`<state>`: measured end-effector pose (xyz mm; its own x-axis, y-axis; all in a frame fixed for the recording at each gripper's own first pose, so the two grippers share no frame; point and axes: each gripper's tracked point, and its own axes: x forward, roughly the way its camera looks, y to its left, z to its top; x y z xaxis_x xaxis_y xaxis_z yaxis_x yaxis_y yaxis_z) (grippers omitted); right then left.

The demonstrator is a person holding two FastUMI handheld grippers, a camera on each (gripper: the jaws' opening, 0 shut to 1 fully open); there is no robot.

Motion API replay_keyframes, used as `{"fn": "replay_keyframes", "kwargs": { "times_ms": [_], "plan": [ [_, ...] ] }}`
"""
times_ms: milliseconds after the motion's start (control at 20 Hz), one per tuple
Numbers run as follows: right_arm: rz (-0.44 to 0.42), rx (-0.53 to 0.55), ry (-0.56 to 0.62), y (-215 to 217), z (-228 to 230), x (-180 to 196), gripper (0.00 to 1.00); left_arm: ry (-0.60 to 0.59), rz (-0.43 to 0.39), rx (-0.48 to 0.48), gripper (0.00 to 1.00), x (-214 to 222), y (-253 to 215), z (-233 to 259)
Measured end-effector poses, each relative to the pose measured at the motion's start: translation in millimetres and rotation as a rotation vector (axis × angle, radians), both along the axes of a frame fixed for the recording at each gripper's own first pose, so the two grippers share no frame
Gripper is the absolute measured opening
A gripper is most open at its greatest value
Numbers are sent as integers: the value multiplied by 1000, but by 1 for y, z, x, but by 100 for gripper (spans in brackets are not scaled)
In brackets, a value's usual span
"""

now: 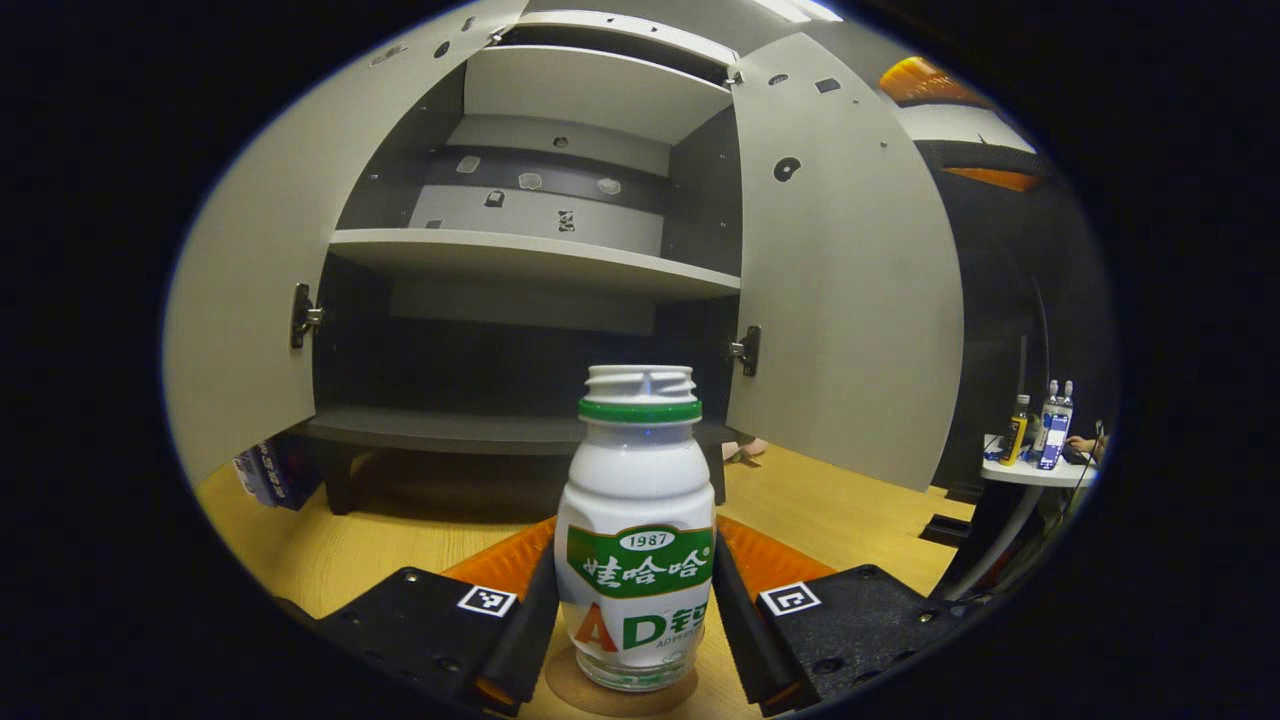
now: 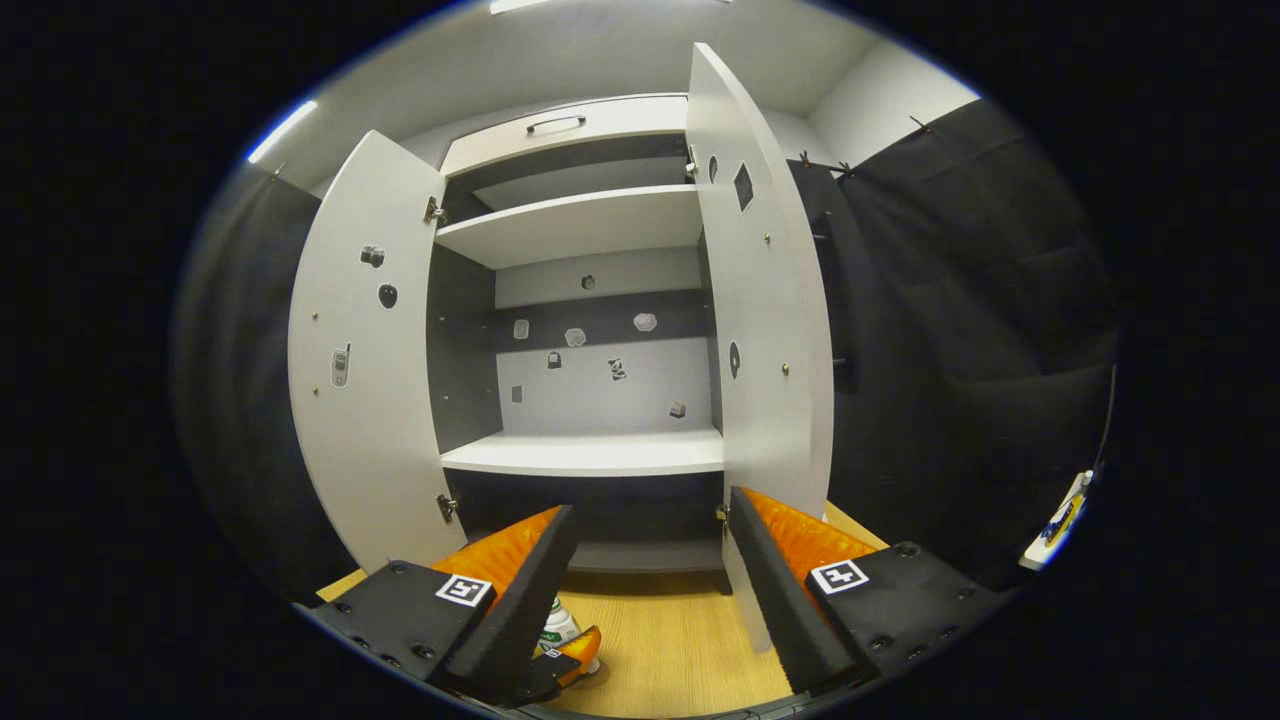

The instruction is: Grasp the bottle in the cabinet with the left hand and place it on the coaster, then close the right door with the right hand and the left door with the left hand.

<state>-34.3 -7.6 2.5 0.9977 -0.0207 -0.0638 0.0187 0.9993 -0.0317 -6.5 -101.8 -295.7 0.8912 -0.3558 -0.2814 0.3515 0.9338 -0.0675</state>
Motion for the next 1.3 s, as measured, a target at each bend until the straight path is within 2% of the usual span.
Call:
{"fn": "replay_keyframes", "kwargs": {
  "times_ms": [100,250,600,750,800,900,1150,1250,1300],
  "plan": [
    [4,3,18,3,-4,3,100,27,-5,11,75,-6,1,-12],
    [0,8,36,4,-8,9,100,-2,-2,10,75,-7,4,-9],
    [10,19,58,7,-15,20,100,17,-10,9,80,-16,6,1],
    [11,24,59,6,-16,21,100,12,24,13,84,-13,13,13],
    [11,26,59,6,-17,21,100,14,30,4,89,-14,13,18],
    [8,23,57,5,-17,21,100,0,42,-24,94,-12,15,35],
    [14,23,45,4,-17,19,100,-68,39,-84,94,-10,10,91],
    [16,23,32,3,-14,16,100,-95,38,-105,91,-10,10,120],
    [15,23,24,1,-13,15,100,-124,45,-102,94,-8,12,137]
  ]
}}
